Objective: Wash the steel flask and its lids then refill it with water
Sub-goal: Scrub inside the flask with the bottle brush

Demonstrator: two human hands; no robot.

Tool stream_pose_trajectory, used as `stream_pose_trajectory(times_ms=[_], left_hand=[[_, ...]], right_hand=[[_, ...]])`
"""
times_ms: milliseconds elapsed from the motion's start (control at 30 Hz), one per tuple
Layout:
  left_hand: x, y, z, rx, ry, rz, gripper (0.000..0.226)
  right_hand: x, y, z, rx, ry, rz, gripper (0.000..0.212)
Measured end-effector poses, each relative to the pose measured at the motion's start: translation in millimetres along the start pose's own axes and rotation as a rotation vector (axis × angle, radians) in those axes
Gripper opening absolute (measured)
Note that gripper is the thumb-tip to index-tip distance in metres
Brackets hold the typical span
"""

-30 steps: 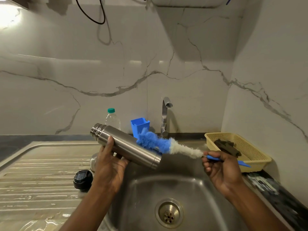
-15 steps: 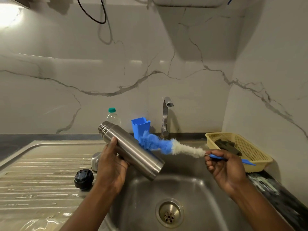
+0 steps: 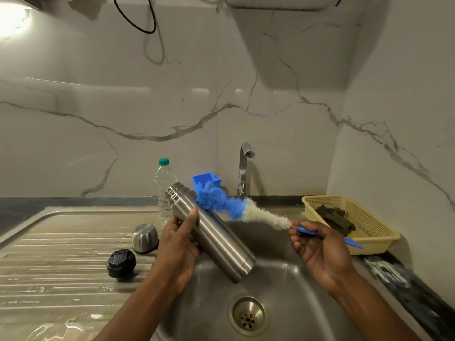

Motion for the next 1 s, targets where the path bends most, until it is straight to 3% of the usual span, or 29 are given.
stream_pose_trajectory(times_ms=[133,600,833,1000], left_hand=[[6.8,-0.8,3.7,0.034,0.068,-0.021,0.05],[9.5,-0.1,4.5,0.08,0.144,0.006,0.049],[11.1,-0.5,7.1,0.128,0.139,-0.017,0.047],[11.1,-0.2,5.6,0.151,0.169,-0.012,0.049]], right_hand=[[-2.0,-2.8,14.4,0.062,0.016,0.003,0.023],[12.9,0.9,5.0,0.024,0.034,-0.087,0.025],[4.1,-1.2,14.1,0.047,0.078,-0.044,0.029],[-0.5,-0.6,7.9,-0.001,0.124,0.0,0.018]])
Point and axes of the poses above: each hand's wrist, its own y-axis towards the middle knuckle, its own z-axis out of the palm, x = y × z, the point moved 7 cm from there along y, towards the middle knuckle, and after that the axes turned 11 degrees about -z, right-handed, at the moved point
